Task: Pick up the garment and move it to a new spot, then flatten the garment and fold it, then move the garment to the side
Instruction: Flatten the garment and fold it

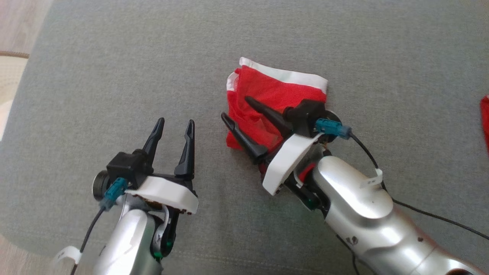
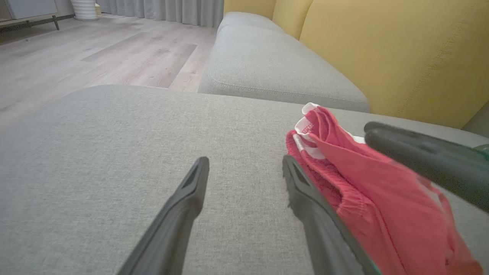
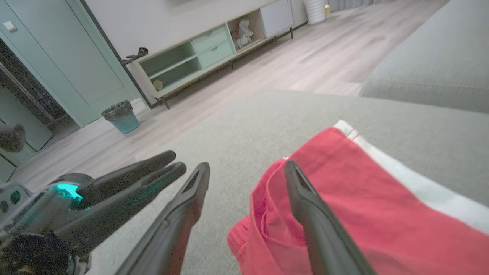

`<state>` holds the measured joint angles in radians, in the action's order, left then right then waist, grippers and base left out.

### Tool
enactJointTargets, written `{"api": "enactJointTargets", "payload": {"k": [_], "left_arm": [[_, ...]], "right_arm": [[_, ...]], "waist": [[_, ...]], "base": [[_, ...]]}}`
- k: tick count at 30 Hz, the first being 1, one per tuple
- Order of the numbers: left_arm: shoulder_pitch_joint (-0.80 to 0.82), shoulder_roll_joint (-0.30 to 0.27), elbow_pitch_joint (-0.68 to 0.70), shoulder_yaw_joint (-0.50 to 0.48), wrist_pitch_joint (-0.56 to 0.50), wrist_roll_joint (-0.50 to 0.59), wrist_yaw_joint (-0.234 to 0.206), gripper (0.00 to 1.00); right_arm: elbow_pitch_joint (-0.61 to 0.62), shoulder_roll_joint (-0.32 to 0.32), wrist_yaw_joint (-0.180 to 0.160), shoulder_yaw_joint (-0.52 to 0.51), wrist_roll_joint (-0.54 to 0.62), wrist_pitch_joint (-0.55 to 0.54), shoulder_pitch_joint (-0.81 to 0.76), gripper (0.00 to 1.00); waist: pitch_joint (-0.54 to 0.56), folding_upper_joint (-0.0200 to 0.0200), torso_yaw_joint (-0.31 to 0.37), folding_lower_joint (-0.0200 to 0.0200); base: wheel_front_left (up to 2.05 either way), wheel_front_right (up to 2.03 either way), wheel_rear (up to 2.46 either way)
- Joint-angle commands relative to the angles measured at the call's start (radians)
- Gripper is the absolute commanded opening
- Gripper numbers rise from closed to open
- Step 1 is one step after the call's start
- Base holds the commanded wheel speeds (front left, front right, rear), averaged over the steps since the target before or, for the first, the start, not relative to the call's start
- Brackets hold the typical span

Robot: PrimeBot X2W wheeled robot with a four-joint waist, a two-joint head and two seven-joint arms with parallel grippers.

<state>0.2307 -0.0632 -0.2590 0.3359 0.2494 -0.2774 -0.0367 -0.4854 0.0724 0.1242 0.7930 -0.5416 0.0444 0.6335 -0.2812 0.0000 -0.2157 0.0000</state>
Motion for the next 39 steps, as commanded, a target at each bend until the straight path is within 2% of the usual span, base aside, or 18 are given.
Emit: {"api": "enactJointTargets", "payload": {"k": [1,4,8,14,19,23,30,39], "left_arm": [[0.036,-0.012,0.029,-0.04,0.012,-0.004,-0.006,1.0],[0.033,-0.017,0.03,-0.046,0.012,-0.002,-0.009,1.0],[0.024,-0.027,0.039,-0.052,0.012,0.003,-0.013,1.0],[-0.002,-0.05,0.059,-0.067,0.012,0.0,-0.026,1.0],[-0.02,-0.064,0.073,-0.074,0.004,-0.003,-0.036,1.0],[-0.032,-0.076,0.086,-0.076,-0.003,-0.004,-0.042,1.0],[-0.056,-0.089,0.104,-0.079,-0.014,-0.01,-0.052,1.0],[-0.067,-0.093,0.112,-0.075,-0.023,-0.018,-0.058,1.0]], "right_arm": [[0.043,-0.022,0.007,-0.003,0.012,0.02,0.018,1.0],[0.081,-0.022,0.007,-0.064,0.044,0.066,-0.003,1.0],[0.111,-0.022,0.007,-0.238,0.13,0.102,-0.072,1.0],[0.199,-0.018,0.007,-0.515,0.304,0.075,-0.232,1.0],[0.323,-0.018,0.007,-0.66,0.394,0.04,-0.365,1.0],[0.418,-0.019,0.007,-0.718,0.421,0.011,-0.457,1.0],[0.536,-0.021,0.007,-0.744,0.445,-0.009,-0.554,1.0],[0.577,-0.022,0.007,-0.75,0.428,-0.02,-0.593,1.0]], "waist": [[0.004,0.0,0.009,0.0],[0.014,0.0,0.031,0.0],[0.03,0.0,0.058,0.0],[0.05,0.0,0.099,0.0],[0.059,0.0,0.123,0.0],[0.066,0.0,0.14,0.0],[0.073,0.0,0.155,0.0],[0.078,0.0,0.164,0.0]], "base": [[0.0,0.0,0.0],[0.0,0.0,0.0],[0.0,0.0,0.0],[0.0,0.0,0.0],[0.0,0.0,0.0],[0.0,0.0,0.0],[0.0,0.0,0.0],[0.0,0.0,0.0]]}}
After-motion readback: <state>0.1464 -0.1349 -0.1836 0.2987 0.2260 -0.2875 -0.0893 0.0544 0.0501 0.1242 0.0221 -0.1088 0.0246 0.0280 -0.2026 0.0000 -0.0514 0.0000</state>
